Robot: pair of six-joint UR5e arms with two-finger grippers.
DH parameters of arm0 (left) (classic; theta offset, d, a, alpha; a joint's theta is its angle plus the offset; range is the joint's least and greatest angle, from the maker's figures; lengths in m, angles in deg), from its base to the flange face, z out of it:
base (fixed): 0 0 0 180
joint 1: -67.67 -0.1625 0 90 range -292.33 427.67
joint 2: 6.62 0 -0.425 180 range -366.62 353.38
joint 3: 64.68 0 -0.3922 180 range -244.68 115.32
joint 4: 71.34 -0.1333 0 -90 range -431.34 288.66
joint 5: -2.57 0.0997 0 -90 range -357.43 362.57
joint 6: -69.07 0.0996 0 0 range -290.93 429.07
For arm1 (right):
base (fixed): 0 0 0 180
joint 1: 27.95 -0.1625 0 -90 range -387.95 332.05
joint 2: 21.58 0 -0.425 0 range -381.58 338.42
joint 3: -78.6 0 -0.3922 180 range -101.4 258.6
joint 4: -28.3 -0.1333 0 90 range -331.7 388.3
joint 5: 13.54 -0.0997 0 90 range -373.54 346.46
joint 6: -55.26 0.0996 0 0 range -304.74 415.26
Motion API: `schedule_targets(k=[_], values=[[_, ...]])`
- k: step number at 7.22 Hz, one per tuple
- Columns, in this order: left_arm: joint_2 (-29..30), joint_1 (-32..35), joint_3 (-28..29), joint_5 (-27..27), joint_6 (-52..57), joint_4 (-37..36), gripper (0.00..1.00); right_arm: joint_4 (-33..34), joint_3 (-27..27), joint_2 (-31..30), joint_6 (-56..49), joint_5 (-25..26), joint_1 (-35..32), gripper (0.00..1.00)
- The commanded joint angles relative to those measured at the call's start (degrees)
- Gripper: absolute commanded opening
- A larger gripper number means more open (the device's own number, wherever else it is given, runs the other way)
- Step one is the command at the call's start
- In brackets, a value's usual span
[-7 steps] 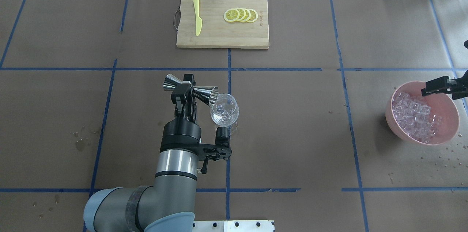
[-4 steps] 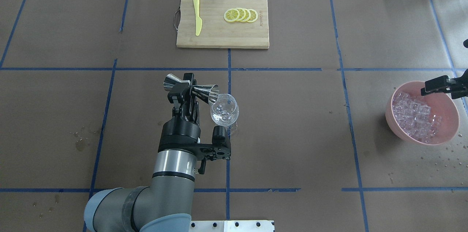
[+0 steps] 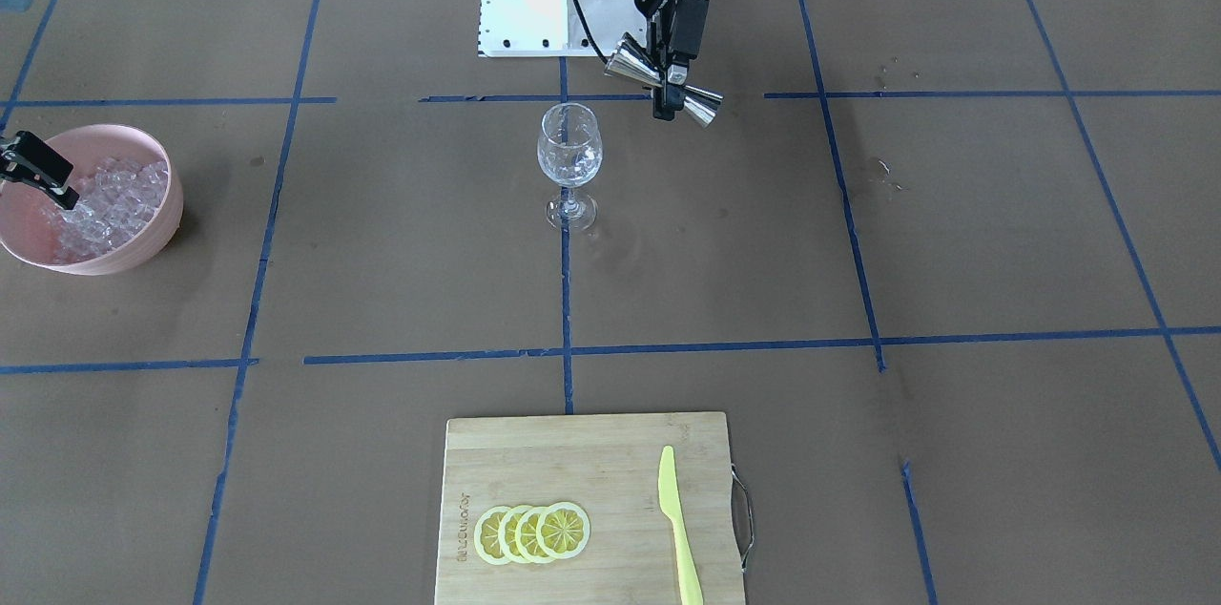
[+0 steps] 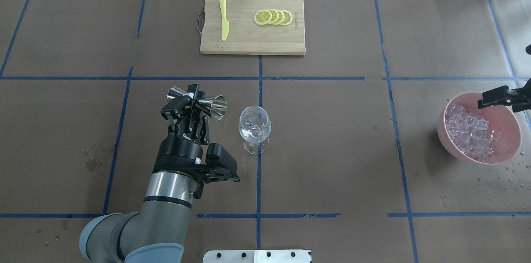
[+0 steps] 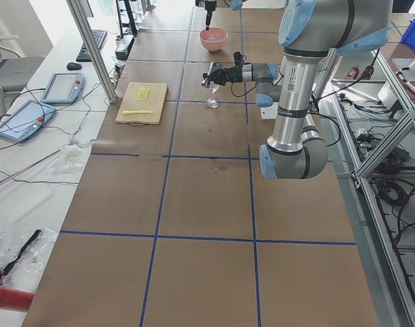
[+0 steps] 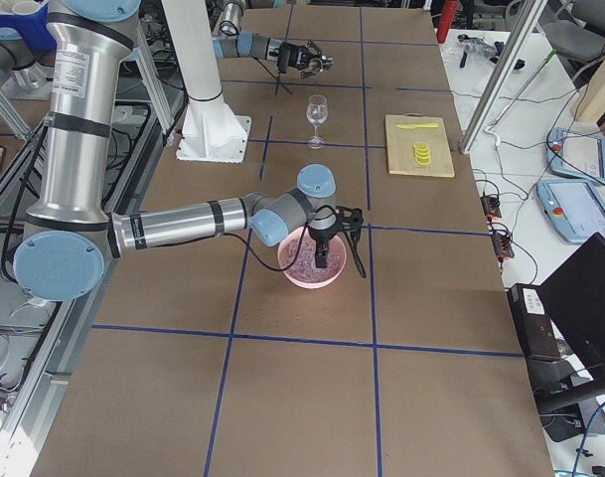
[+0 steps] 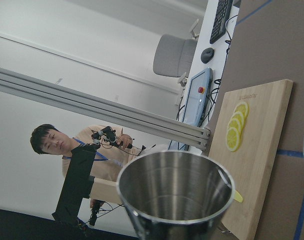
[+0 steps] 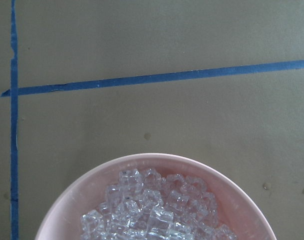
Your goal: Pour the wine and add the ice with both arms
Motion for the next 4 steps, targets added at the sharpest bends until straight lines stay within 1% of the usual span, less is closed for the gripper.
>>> schedule_targets(k=[1, 2, 3, 4], values=[[-9.1, 0.2, -0.2, 0.1, 0.0, 12.1, 0.00, -1.6, -1.9, -0.1, -0.2, 0.7, 0.0, 1.00], [-13.1, 0.2, -0.2, 1.5, 0.0, 21.3, 0.00, -5.4, -3.3, -0.6, 0.4, 1.8, 0.2, 1.00], [-15.4, 0.3, 0.5, 2.9, 0.1, 28.3, 0.00, -6.8, -3.4, -0.6, 2.9, 2.0, 1.4, 1.00], [-18.2, 0.3, 0.5, 2.9, 0.1, 32.0, 0.00, -7.7, -3.3, -0.5, 5.6, 4.1, 4.5, 1.00]])
